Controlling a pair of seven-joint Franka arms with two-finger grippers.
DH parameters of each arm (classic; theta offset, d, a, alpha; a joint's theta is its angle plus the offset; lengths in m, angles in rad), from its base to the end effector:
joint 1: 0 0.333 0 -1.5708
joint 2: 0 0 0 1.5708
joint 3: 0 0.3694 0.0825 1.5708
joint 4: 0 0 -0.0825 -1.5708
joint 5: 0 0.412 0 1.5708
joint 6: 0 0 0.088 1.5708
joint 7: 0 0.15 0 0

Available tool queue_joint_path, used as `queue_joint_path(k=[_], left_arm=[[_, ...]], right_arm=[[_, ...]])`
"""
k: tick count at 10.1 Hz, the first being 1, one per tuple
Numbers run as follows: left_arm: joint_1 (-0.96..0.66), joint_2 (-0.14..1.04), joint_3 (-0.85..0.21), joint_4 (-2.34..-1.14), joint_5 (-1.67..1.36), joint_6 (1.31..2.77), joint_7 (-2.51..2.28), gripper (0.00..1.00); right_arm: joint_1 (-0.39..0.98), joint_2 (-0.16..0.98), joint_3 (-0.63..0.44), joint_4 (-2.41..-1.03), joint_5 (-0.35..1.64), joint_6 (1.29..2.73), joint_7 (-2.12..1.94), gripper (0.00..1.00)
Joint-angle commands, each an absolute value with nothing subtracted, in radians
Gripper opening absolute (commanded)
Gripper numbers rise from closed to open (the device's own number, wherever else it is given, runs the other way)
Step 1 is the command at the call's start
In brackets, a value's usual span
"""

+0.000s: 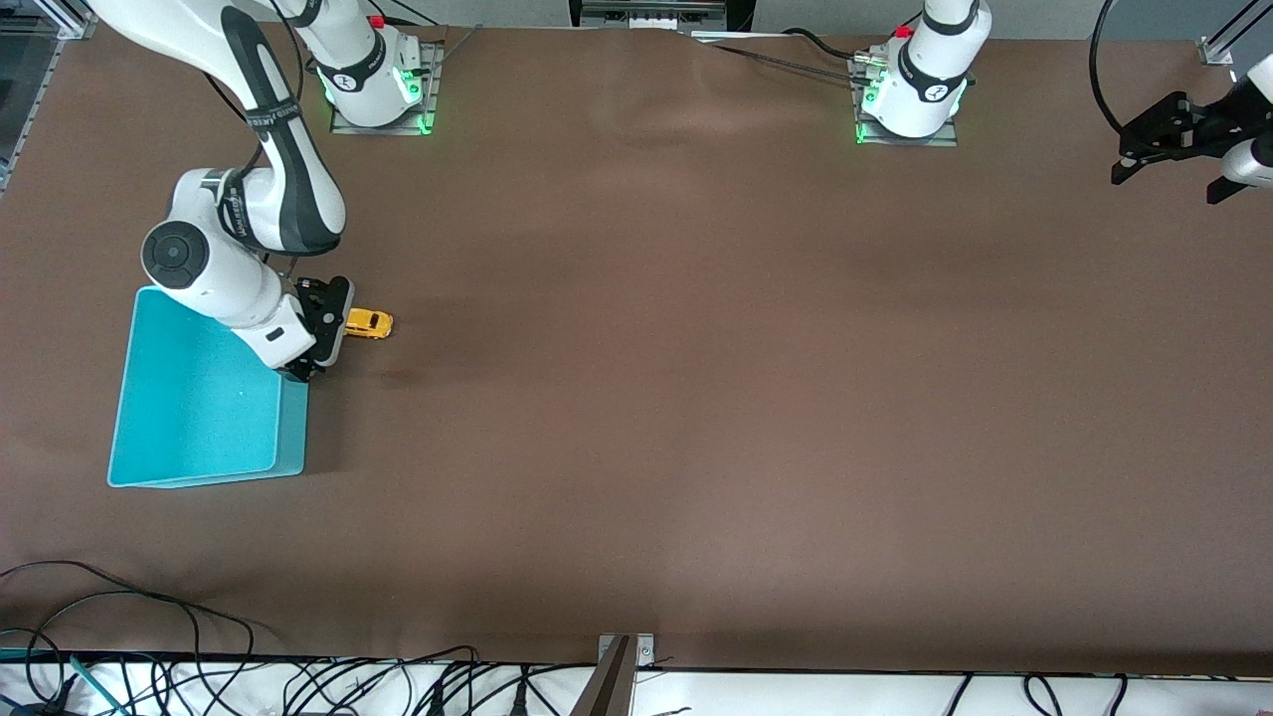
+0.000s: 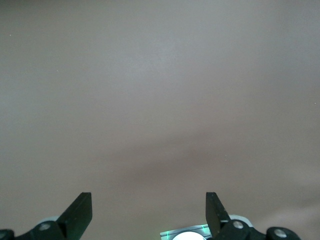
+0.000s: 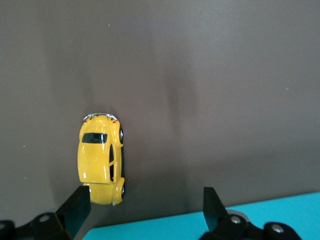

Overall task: Wind up and store yellow beetle car
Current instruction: 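Close the right gripper around the yellow car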

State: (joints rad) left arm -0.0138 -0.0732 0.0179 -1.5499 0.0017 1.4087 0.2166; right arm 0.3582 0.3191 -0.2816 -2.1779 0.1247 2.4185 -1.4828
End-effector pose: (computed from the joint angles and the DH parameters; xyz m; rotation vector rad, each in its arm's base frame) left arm 0.5353 0.0029 0.6727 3.1151 -0.3320 -0.1060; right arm 0.5832 0.0477 0.2287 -2.3005 -2.0877 0.0821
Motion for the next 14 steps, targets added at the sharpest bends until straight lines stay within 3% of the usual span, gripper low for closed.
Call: queue_joint_path(k=[1, 5, 12, 13, 14], left_arm=[[-0.014, -0.013, 0.02, -1.453, -0.021, 1.37, 0.198, 1.0], [-0.015, 0.043, 0.025, -1.402, -0.052, 1.37, 0.21, 1.0], [-0.012, 0.035, 0.015, -1.486, -0.049, 1.407, 0.192, 1.0], [-0.014, 0.038, 0.014, -1.485, -0.049, 1.407, 0.192, 1.0], [-0.014, 0.038, 0.014, -1.485, -0.049, 1.407, 0.192, 1.0]], right_arm=[[0.359, 0.369, -0.278, -2.187, 0.231, 2.463, -1.613, 1.0], [0.359, 0.357, -0.261, -2.22, 0.235, 2.453, -1.632, 1.0], [0.359, 0.301, -0.259, -2.327, 0.235, 2.453, -1.64, 1.0], [0.359, 0.302, -0.259, -2.333, 0.235, 2.459, -1.641, 0.92], [0.359, 0.304, -0.259, -2.333, 0.235, 2.459, -1.65, 0.75]])
